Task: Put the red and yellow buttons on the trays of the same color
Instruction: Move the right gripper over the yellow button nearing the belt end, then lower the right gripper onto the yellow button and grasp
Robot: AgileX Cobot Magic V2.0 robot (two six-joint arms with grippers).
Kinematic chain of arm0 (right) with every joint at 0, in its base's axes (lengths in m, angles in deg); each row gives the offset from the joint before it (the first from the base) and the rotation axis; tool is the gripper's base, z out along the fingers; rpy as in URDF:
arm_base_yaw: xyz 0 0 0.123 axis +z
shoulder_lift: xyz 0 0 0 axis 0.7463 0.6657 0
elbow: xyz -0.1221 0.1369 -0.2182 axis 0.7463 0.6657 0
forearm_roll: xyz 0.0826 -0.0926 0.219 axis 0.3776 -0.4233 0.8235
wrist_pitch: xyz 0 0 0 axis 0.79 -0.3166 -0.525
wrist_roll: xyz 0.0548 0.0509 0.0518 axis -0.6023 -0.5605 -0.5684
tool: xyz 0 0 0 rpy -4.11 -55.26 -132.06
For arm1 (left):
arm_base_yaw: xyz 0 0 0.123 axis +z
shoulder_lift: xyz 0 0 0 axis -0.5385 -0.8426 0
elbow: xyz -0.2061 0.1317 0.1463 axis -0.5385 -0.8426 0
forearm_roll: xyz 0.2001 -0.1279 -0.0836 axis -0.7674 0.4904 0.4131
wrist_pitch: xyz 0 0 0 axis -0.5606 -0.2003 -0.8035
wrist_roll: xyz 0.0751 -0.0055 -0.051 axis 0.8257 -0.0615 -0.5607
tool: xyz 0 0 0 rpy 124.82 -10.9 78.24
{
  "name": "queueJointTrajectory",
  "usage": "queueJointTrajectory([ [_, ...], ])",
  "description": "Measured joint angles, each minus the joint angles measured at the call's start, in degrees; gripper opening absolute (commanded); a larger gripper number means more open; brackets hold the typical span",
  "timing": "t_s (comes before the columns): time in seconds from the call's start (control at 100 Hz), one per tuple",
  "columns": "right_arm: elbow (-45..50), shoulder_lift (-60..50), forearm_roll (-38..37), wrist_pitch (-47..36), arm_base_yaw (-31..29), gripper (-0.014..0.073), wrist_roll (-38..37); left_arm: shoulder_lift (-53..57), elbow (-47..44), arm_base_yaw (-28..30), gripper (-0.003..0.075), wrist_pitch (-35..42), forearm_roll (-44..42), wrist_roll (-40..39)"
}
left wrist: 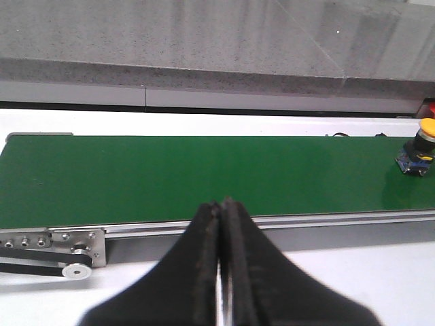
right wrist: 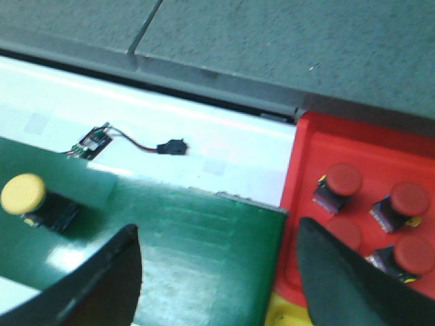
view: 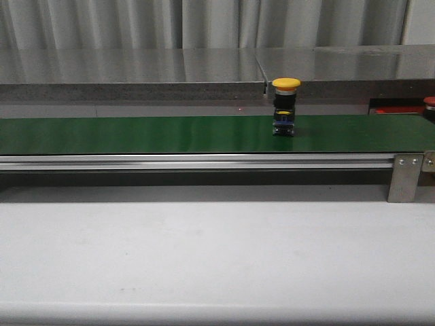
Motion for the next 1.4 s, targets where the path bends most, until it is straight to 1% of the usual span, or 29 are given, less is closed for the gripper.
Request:
queueJointTrajectory([
  [0.17, 11.88, -4.51, 0.00, -4.55, 3.25, 0.0496, 1.95, 0.00, 0.00, 0.00, -0.0019, 0.00, 0.00, 0.00],
  [0.34, 19.19, -5.20, 0.00, -8.33, 6.10, 0.0587, 3.76, 0.00, 0.00, 0.00, -0.0019, 0.00, 0.00, 0.00],
  [0.4, 20.39, -5.20, 0.00, -9.22, 7.23, 0.0598, 4.15, 0.00, 0.00, 0.00, -0.0019, 0.00, 0.00, 0.00],
  [0.54, 20.65, -3.98, 0.00, -11.19, 9.90, 0.0598, 4.74, 0.00, 0.00, 0.00, -0.0019, 0.00, 0.00, 0.00],
  [0.82, 20.65, 1.79, 0.07, -13.12, 14.34, 0.0598, 5.71, 0.00, 0.00, 0.00, -0.0019, 0.00, 0.00, 0.00],
  [1.11, 19.91, 7.34, 0.41, -16.94, 15.40, 0.0598, 7.59, 0.00, 0.00, 0.00, -0.0019, 0.00, 0.00, 0.00],
  [1.4, 12.87, 13.58, 1.07, -17.57, 15.44, 0.0592, 7.80, 0.00, 0.00, 0.00, -0.0019, 0.00, 0.00, 0.00],
])
